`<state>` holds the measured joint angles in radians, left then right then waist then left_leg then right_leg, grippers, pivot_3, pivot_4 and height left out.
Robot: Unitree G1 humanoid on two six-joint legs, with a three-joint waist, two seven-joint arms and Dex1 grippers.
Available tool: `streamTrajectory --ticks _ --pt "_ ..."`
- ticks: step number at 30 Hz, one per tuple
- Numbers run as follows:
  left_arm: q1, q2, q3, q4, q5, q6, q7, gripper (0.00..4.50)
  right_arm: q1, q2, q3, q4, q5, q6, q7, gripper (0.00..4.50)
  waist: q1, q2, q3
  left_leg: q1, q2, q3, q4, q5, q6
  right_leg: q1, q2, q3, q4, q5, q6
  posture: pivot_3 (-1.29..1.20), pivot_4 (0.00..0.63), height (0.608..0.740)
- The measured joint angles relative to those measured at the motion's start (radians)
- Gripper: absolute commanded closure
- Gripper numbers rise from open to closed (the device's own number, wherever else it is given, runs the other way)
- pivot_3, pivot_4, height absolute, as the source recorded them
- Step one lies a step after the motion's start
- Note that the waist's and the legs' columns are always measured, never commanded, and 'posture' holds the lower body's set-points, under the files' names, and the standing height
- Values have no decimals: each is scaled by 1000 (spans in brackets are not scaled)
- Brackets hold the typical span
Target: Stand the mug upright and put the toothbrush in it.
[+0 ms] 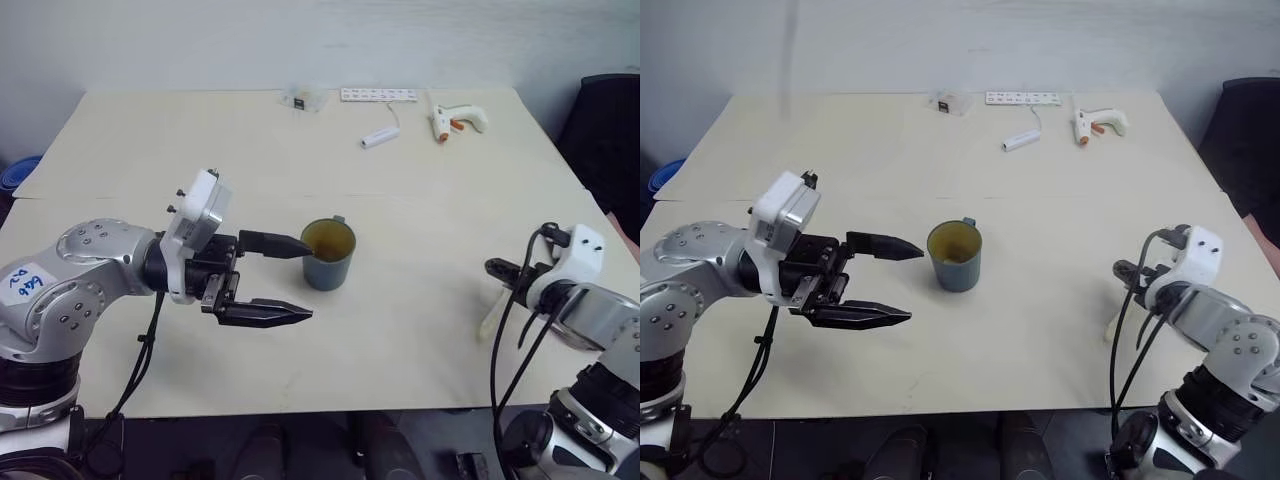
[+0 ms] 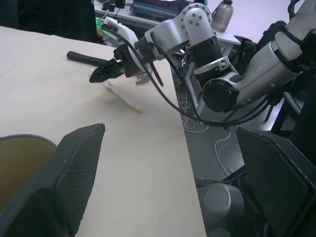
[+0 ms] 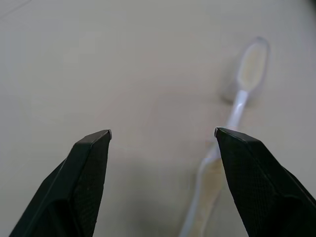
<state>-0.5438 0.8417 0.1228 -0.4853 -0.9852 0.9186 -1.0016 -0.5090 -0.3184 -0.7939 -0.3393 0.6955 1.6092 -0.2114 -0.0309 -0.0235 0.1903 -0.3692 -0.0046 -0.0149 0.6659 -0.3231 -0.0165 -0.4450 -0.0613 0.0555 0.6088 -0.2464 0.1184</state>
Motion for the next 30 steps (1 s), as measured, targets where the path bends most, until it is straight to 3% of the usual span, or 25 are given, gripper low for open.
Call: streamTrajectory --ticks 11,14,18,22,26,30 --pt "45 36 74 -59 -75 21 68 0 56 -108 23 55 210 -7 -169 1009 2 0 0 0 0 0 0 0 1 1 0 -1 -2 0 0 0 150 740" --pt "51 38 75 -59 -76 21 78 0 95 -202 61 54 257 0 -159 1009 3 0 0 0 -1 0 0 0 1 1 0 -1 -3 0 0 0 150 740" --pt "51 37 72 -58 -76 16 82 0 -12 -234 41 53 353 0 -153 1009 -12 0 0 1 0 3 0 1 2 1 1 2 -3 1 2 0 150 740" --pt "48 30 65 -52 -74 5 81 0 6 -370 27 50 394 0 -215 1009 6 0 0 -3 0 3 -1 0 2 1 2 -3 -7 0 0 0 150 740" --pt "43 18 44 -43 -67 -10 71 0 121 -374 3 49 461 0 -299 1009 7 0 0 -4 0 3 -1 0 3 1 0 -2 -8 1 2 0 150 740" --pt "22 10 23 -13 -62 -17 62 0 194 -308 -45 34 535 0 -398 1009 2 0 0 -2 0 3 -1 0 4 1 1 3 -9 2 4 0 150 740"
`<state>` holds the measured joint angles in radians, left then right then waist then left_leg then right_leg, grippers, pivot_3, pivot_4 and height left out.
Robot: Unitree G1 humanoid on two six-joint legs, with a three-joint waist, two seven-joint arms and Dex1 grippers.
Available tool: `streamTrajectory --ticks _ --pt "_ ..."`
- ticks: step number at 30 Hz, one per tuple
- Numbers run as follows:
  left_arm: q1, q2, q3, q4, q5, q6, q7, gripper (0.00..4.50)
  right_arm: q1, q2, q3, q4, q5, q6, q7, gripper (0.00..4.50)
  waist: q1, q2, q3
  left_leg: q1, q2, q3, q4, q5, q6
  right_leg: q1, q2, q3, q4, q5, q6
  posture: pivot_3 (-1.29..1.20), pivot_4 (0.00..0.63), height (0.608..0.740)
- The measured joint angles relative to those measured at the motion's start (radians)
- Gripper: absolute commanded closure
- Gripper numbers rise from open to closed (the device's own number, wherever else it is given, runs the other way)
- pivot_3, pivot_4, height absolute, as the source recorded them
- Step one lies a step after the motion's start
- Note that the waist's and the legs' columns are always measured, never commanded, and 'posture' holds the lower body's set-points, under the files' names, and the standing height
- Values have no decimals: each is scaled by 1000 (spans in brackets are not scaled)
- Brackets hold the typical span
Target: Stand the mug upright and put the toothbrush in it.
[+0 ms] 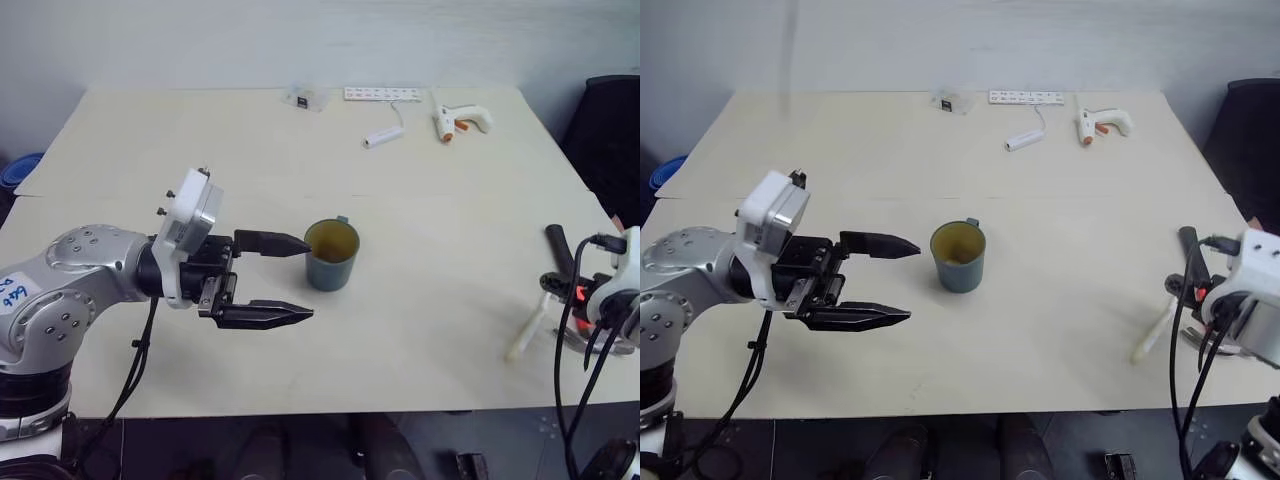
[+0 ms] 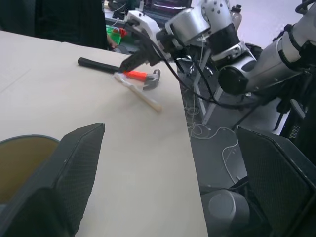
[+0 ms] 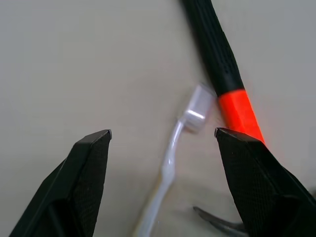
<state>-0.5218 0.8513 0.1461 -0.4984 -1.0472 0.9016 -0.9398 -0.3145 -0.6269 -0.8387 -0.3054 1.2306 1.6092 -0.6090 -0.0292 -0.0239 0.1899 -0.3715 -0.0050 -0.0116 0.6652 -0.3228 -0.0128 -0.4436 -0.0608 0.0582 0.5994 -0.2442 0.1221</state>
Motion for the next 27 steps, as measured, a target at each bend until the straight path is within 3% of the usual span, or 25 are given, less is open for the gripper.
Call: streamTrajectory --ticks 9,12,21,27 --pt "-23 0 -14 8 18 -8 -19 0 22 86 -4 15 24 -7 -60 1009 -2 0 0 2 0 1 0 0 1 0 1 1 1 0 0 0 150 740" --pt "-43 0 -26 10 24 -8 -21 0 2 86 14 47 -28 -25 -37 1587 0 0 0 1 0 1 0 0 1 0 1 0 0 0 0 0 150 740" --pt "-62 1 -28 34 26 -7 -21 0 0 131 32 61 -123 -25 55 4347 -2 -1 -1 2 1 0 -1 0 1 0 2 0 1 0 -1 0 150 740" --pt "-59 8 -28 34 27 -7 -19 0 -5 137 59 40 -165 -37 151 4351 -5 -2 -1 2 1 0 -1 0 1 0 2 1 1 0 -1 0 150 740"
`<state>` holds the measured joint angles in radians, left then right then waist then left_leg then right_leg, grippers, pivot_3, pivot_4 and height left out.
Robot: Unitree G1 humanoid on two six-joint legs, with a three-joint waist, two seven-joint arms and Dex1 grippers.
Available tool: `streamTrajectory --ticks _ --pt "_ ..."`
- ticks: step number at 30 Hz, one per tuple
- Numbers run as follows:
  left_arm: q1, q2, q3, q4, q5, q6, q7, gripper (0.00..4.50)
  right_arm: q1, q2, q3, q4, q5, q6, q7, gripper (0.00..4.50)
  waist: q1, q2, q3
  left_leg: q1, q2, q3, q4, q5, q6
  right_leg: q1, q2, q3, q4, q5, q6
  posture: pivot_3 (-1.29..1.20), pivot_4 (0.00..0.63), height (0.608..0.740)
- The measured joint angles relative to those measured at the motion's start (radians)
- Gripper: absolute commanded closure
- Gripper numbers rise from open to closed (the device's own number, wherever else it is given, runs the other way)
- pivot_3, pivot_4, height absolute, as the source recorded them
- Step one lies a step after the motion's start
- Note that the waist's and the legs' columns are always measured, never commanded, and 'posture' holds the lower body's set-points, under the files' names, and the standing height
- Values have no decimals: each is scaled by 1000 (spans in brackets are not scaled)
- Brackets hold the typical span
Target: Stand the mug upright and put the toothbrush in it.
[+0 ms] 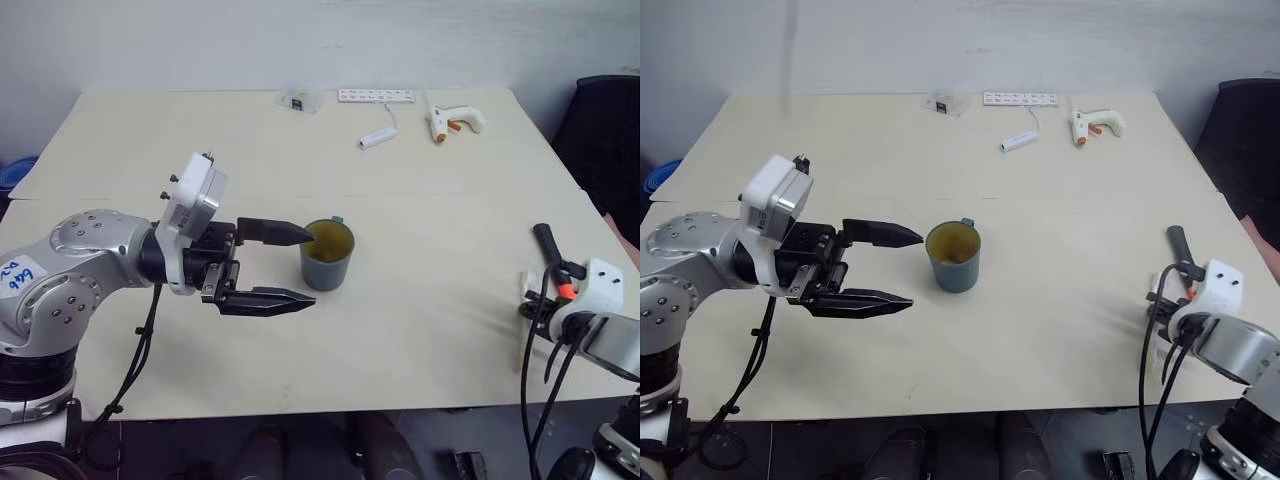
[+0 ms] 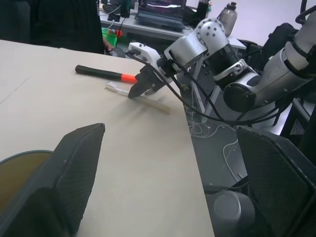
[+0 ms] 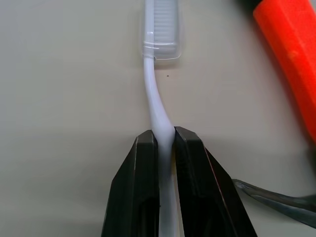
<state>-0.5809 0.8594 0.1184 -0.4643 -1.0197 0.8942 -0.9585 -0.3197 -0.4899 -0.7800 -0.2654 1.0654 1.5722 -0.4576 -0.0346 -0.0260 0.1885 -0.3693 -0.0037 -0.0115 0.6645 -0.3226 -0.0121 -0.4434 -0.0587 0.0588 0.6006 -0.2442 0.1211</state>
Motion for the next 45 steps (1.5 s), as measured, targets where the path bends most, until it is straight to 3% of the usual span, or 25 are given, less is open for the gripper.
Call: streamTrajectory --ticks 3,8,12,16,21,28,37,41,45 --pt "29 16 20 0 3 0 9 0 -47 -16 74 -4 -32 -98 117 4351 -6 3 2 0 0 1 0 0 0 -1 0 1 0 0 0 0 150 740" --pt "81 37 80 12 6 4 42 0 -250 3 194 -66 -36 -340 330 4351 -20 5 3 0 1 0 -1 0 0 -1 1 0 1 0 0 0 150 740" --pt "126 71 150 34 7 13 61 0 -380 145 413 -41 -89 -537 513 4351 -23 5 3 -1 2 -2 -2 0 0 -2 0 -2 6 0 -1 0 150 740" --pt "164 102 197 46 6 26 89 0 -445 293 633 70 -244 -769 687 4351 -22 5 3 -2 2 -2 -2 0 -1 -4 -3 -2 6 0 0 0 150 740" --pt "188 142 265 36 -7 56 116 0 -461 391 800 210 -411 -1001 831 4351 -18 4 3 -3 1 -3 -2 0 -1 -3 -9 -5 4 0 0 0 150 740" --pt "203 171 315 -6 -54 93 148 0 -385 404 861 254 -516 -1117 925 4351 -20 4 3 -3 1 -4 -2 0 -2 -4 -12 -10 5 0 0 0 150 740" --pt "188 171 293 0 -59 98 161 0 -328 393 850 214 -535 -1135 953 1411 -21 4 3 -2 0 -5 -2 1 -4 -4 -10 -10 8 -1 -2 0 150 740" --pt "180 170 283 17 -54 88 149 0 -285 297 760 92 -479 -1049 929 130 -14 4 3 -3 0 -5 -2 0 -3 -3 -12 -11 7 -1 -2 0 150 740" --pt "175 166 253 60 -17 52 119 0 -266 24 655 -38 -364 -890 1021 58 -2 6 4 -2 -1 -5 -2 0 -2 -2 -11 -11 3 -1 -1 0 150 740"
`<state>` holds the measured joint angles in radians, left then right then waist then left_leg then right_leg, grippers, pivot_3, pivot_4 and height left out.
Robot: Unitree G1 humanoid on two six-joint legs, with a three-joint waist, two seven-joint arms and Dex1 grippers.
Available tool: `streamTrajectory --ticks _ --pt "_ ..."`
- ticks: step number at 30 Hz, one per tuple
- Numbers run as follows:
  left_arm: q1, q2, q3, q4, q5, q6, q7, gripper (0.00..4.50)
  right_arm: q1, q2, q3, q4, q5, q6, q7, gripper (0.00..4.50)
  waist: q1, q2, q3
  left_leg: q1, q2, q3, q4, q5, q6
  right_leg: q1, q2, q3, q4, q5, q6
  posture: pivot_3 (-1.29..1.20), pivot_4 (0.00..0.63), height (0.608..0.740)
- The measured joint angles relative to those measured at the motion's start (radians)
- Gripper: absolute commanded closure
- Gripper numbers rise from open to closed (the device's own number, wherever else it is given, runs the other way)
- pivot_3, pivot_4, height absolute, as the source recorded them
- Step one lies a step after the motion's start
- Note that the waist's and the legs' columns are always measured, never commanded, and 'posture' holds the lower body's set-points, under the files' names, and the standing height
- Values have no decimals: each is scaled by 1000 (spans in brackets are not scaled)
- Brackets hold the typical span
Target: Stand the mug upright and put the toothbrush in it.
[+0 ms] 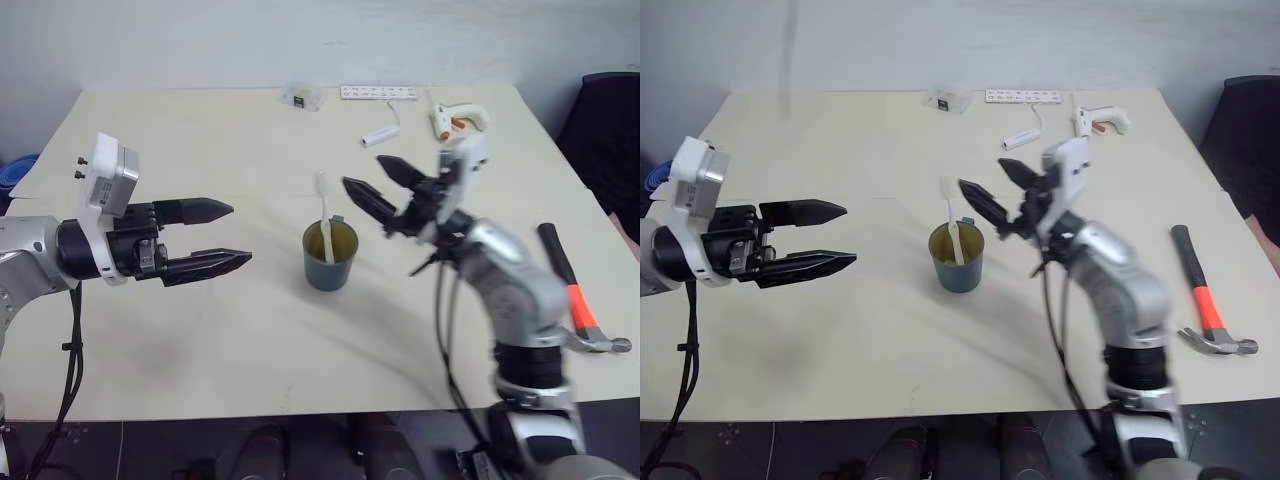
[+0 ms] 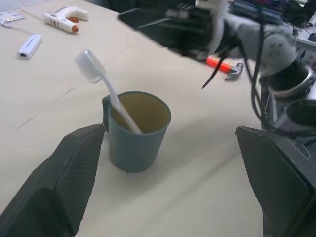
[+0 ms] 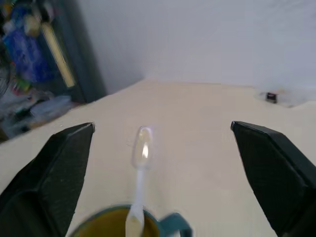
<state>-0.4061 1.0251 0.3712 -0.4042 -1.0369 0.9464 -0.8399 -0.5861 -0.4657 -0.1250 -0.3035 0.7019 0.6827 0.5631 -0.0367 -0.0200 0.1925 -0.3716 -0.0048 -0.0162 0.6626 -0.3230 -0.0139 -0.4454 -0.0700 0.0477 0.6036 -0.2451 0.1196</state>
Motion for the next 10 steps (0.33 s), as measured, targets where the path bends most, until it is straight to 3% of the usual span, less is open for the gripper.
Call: streamTrajectory --ticks 3,6,10 --pt "3 4 -10 31 32 -31 -45 0 26 -271 -38 -10 70 117 184 58 8 0 0 0 -1 1 0 -1 1 1 3 0 -5 0 -1 0 150 740" --pt "15 39 -25 66 76 -71 -123 0 119 -569 -31 48 41 100 473 58 9 1 1 0 1 8 0 -1 2 2 7 -1 -6 -1 -2 0 150 740" --pt "25 89 -27 118 136 -120 -222 0 121 -678 -32 182 -11 52 654 58 -7 0 2 4 3 14 1 -1 2 2 9 3 -4 -1 -3 0 150 740"
